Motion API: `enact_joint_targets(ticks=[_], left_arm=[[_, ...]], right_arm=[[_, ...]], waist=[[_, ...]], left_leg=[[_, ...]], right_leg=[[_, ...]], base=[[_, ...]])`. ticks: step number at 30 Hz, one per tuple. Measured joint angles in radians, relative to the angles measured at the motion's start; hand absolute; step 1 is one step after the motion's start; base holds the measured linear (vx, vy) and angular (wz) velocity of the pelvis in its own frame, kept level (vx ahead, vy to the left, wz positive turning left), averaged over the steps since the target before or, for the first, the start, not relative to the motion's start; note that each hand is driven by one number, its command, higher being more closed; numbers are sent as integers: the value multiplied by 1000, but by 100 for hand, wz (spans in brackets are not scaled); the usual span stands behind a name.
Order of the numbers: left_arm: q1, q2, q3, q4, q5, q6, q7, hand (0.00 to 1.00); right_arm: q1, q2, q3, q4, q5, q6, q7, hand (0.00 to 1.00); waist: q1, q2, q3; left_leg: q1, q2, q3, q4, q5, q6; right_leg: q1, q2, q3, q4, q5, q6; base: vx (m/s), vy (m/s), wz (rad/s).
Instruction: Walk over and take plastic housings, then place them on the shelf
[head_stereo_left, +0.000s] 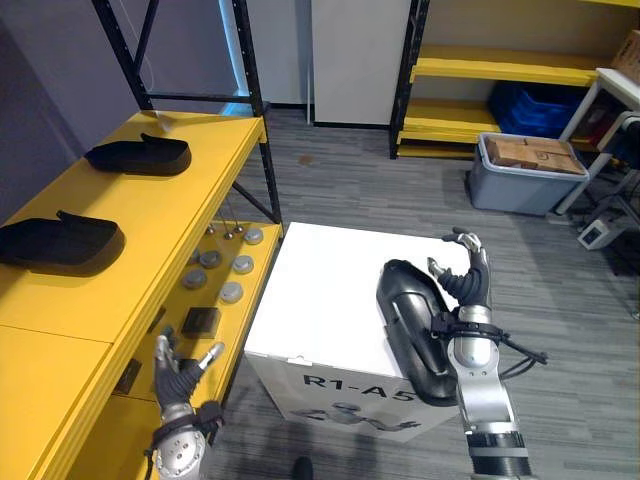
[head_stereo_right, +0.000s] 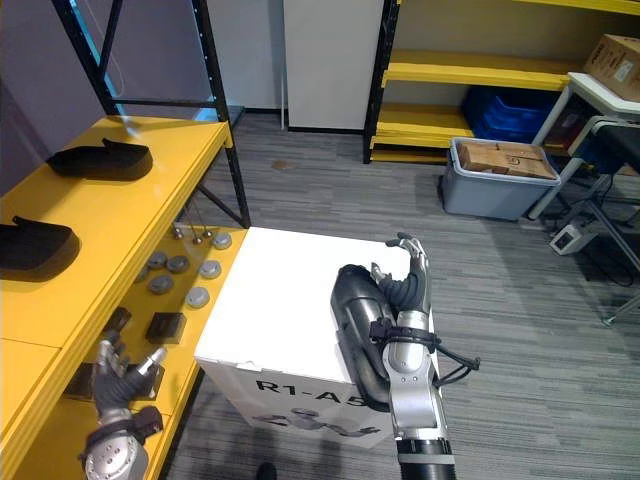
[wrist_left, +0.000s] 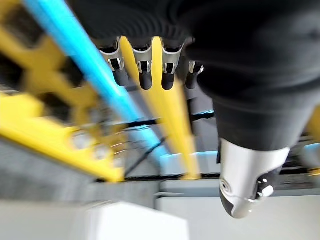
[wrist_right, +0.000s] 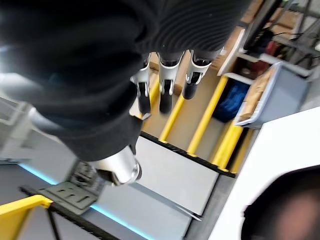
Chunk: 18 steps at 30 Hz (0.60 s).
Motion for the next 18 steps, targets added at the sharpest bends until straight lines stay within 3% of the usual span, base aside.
enact_joint_targets(ticks=[6, 11, 18], left_arm=[[8, -7, -5, 160, 38, 26, -29, 0], [8, 10, -39, 286, 38, 33, -35, 0], [6, 21, -79, 398, 66, 44, -37, 0]], right_arm=[[69, 0, -29, 24, -17, 0, 7, 0], [73, 0, -44, 162, -33, 3, 7, 0], [73, 6, -44, 268, -55, 39, -9, 0]], waist=[[-5, -1, -8], [-11, -1, -10], [-23, 8, -11]], left_leg=[[-9, 0, 1, 0, 0, 0], [-9, 2, -1, 0, 0, 0], [-10, 5, -2, -4, -2, -3]], right_leg=[[-3, 0, 0, 1, 2, -1], [-4, 2, 0, -1, 2, -1], [-7, 7, -2, -8, 2, -1]], base=[[0, 0, 0], [-21, -6, 0], [-17, -5, 0]])
